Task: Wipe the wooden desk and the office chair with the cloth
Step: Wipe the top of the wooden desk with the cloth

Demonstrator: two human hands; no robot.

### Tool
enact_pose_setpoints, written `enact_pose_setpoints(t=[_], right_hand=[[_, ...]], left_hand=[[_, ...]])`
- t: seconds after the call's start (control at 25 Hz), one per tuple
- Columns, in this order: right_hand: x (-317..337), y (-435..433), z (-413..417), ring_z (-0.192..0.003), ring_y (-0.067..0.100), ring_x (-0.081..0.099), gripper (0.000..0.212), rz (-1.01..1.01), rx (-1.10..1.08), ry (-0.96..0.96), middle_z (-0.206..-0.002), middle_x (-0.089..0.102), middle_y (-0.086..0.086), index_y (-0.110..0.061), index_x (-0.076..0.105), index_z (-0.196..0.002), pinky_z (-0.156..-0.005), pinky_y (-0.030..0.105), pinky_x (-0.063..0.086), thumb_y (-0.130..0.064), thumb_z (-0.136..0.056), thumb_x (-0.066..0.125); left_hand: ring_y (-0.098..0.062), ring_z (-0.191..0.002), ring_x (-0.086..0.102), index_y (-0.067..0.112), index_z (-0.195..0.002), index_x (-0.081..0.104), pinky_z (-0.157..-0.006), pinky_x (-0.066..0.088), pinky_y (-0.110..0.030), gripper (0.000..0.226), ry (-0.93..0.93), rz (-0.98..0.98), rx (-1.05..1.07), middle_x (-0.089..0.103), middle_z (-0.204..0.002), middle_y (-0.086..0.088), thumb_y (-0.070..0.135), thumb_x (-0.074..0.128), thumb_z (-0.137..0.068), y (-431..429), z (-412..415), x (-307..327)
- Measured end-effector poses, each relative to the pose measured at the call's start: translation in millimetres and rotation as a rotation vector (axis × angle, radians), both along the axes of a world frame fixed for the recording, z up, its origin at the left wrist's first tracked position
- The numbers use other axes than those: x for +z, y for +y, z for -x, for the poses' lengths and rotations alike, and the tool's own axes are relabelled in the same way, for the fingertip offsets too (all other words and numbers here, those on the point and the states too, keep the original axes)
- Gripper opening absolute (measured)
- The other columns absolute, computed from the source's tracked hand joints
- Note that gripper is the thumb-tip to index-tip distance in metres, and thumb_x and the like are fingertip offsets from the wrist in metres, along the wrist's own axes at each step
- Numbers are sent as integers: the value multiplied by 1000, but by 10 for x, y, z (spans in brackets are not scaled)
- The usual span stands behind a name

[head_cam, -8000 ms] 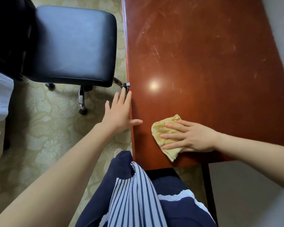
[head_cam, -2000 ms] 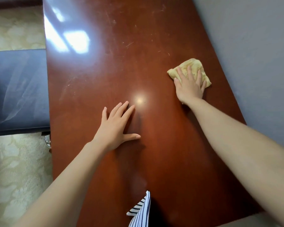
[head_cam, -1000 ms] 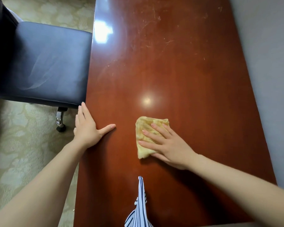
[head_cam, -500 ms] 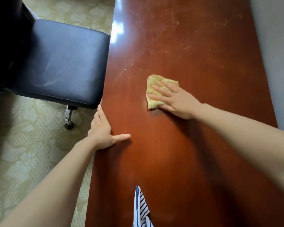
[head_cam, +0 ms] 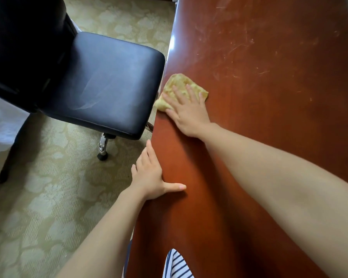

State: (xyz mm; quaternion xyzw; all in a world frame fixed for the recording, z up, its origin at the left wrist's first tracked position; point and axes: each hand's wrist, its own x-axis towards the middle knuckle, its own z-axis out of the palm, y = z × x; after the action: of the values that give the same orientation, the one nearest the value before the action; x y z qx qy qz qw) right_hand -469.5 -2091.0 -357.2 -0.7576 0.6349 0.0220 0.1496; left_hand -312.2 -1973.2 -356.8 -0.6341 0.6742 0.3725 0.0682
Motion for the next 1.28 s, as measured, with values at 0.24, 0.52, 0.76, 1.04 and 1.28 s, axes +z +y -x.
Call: enact_pose_setpoints(t=[0.24,0.52,0.76,1.04,1.28], right_hand=[[-10,779,84,-146,23,-3,48,25,279,22,-158,11,-11,-47,19,-145,-114,46,-3,-50,-98,29],[5,1793,261,-144,30,17,48,86,518,-8,-153,31,-7,-41,37,-141,-114,51,11,-51,-95,32],[36,1828,421,-135,29,39,41,149,828,-62,-141,48,-5,-36,54,-132,-109,48,33,-46,-93,46],[59,785,54,-146,25,1,50,3,220,106,-159,10,-6,-41,18,-147,-118,40,6,-47,-99,31],[158,398,-389,-146,27,-6,49,-155,-391,-20,-160,2,-3,-38,14,-149,-117,47,0,-45,-102,23]], left_hand=[[-23,-145,-1,14,-142,-31,-117,11,-47,156,78,-21,12,-6,-157,-4,66,80,-46,-20,-69,22],[-20,-146,-10,28,-144,-26,-116,11,-53,146,2,-87,-93,-12,-158,0,65,78,-50,187,-358,175],[-19,-146,-4,28,-151,2,-117,11,-50,118,-19,-91,-100,-6,-159,1,64,72,-63,475,-600,273],[-19,-146,3,24,-152,8,-117,11,-48,84,-39,-34,-261,5,-159,-2,62,46,-87,328,-906,235],[-20,-146,6,24,-152,5,-116,14,-48,81,32,66,-562,5,-159,-3,59,44,-89,-210,-1462,315]])
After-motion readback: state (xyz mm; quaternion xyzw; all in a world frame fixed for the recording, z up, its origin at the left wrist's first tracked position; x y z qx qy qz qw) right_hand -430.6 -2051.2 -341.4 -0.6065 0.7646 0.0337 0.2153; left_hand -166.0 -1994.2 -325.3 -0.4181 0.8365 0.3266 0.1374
